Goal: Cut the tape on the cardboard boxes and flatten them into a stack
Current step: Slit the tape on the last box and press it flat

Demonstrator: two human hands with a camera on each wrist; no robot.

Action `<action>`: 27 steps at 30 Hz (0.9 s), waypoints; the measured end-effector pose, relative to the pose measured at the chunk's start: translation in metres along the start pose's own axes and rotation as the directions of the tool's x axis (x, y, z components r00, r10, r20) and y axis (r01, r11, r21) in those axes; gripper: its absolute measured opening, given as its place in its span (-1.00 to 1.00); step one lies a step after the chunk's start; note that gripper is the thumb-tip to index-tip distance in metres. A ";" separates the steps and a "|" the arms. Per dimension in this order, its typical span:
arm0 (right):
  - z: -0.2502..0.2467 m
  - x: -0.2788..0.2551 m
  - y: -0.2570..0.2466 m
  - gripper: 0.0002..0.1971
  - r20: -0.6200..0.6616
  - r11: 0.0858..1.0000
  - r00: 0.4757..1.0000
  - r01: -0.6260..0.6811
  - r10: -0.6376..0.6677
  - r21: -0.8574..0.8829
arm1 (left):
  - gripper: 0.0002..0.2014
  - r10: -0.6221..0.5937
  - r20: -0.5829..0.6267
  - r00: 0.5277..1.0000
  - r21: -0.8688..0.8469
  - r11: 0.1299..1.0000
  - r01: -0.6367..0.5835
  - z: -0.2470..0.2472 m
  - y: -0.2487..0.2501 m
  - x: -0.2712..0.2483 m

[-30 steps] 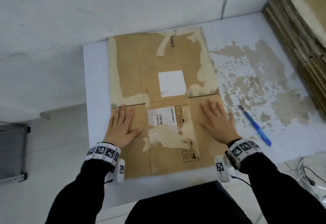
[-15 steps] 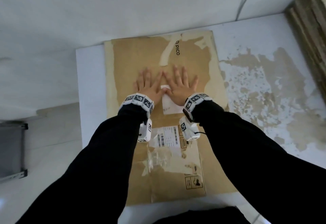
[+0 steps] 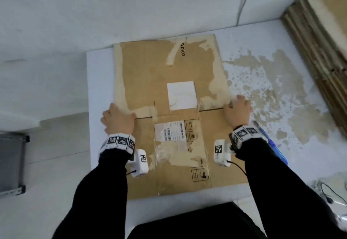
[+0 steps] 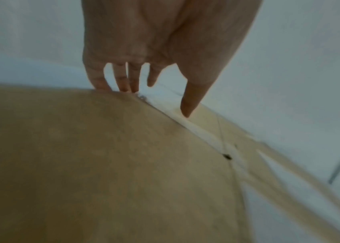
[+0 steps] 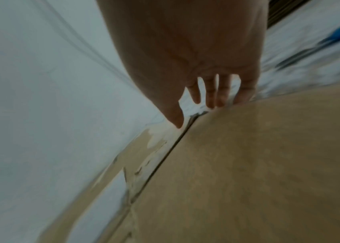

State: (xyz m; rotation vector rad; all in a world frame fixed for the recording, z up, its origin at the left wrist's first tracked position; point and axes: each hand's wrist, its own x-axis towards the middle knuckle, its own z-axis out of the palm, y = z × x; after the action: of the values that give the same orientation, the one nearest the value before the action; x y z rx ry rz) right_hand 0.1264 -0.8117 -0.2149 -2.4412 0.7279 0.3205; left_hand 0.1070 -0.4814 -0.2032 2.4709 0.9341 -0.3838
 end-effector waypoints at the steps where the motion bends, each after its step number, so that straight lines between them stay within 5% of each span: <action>1: -0.001 -0.004 0.009 -0.46 -0.004 0.995 0.998 -0.060 0.061 0.081 | -0.23 -0.063 -0.044 0.997 -0.103 0.993 0.058 0.002 -0.003 -0.007; 4: -0.005 -0.008 0.020 -0.57 0.143 0.979 0.982 -0.143 0.122 0.147 | -0.39 -0.183 0.012 0.983 -0.363 0.915 0.175 0.004 -0.016 -0.011; 7: -0.012 -0.015 0.020 -0.64 0.203 0.982 0.979 -0.052 0.014 0.181 | -0.52 -0.101 -0.012 0.995 -0.384 0.919 0.089 0.005 -0.030 -0.015; 16: -0.062 -0.036 0.026 -0.82 0.044 0.930 0.958 0.265 -0.285 0.254 | -0.66 -0.008 -0.255 0.967 -0.457 0.882 -0.113 -0.010 -0.020 -0.070; 23: -0.209 -0.002 0.099 -0.82 -0.181 0.840 0.888 0.460 -0.424 0.289 | -0.88 0.174 -0.254 0.951 -0.642 0.705 -0.300 -0.014 0.090 -0.176; 27: -0.303 0.031 0.177 -0.80 -0.230 0.848 0.895 0.439 -0.382 0.298 | -0.89 0.252 -0.274 0.928 -0.712 0.596 -0.372 0.025 0.178 -0.245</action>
State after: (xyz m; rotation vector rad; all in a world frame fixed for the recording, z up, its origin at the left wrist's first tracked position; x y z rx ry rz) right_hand 0.0716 -1.1231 -0.0607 -2.2229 0.2710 -0.1675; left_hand 0.0466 -0.7464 -0.0658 1.8087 0.5144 0.2860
